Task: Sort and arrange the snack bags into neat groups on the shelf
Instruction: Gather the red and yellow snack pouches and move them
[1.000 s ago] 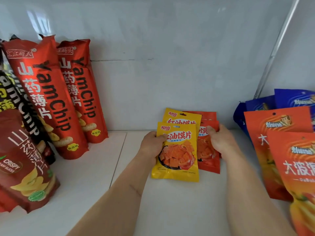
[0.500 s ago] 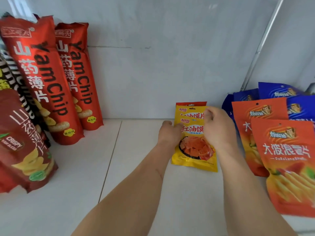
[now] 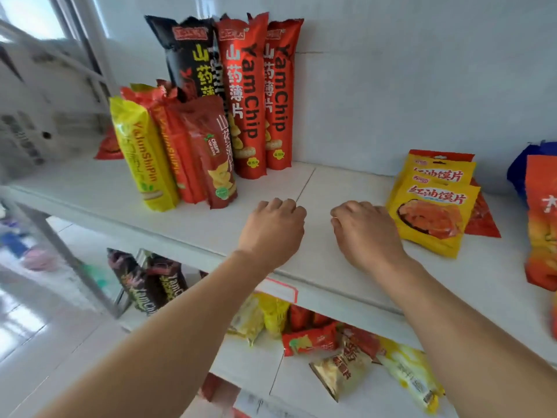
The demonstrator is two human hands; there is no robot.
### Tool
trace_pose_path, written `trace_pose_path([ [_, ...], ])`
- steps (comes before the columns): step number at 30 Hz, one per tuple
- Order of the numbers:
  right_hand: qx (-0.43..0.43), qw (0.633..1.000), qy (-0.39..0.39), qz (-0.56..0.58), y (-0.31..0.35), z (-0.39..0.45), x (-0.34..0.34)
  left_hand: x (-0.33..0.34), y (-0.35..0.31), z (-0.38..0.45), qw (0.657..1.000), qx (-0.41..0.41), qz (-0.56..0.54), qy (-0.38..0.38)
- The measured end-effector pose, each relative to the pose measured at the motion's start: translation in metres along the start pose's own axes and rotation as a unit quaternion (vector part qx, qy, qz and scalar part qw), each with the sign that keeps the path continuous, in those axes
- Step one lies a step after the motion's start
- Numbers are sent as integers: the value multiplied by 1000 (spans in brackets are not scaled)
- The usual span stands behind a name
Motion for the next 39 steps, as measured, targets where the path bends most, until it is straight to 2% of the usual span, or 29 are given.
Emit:
trace_pose_path([
  [9,-120,989,16,86,139,-7,17,-41,102,-118,991,-105,79,16],
  [20,-157,978,29,134,332,38,50,-62,262,-218,979,-175,92,49],
  [26,-140,979,39,141,417,76,71,-51,349,-244,974,-199,93,61],
  [32,-96,980,44,171,456,132,93,-17,406,-229,974,-202,71,72],
  [39,38,960,20,277,464,235,142,54,465,-174,974,-207,15,92],
])
Point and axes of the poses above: each hand's wrist, its own z-axis towards the middle knuckle, its own x-axis out of the palm, y = z × x, the point moved 1 cm from there along z, towards the middle knuckle, and after that the axes turned 11 degrees about z, right-handed, at the moved point
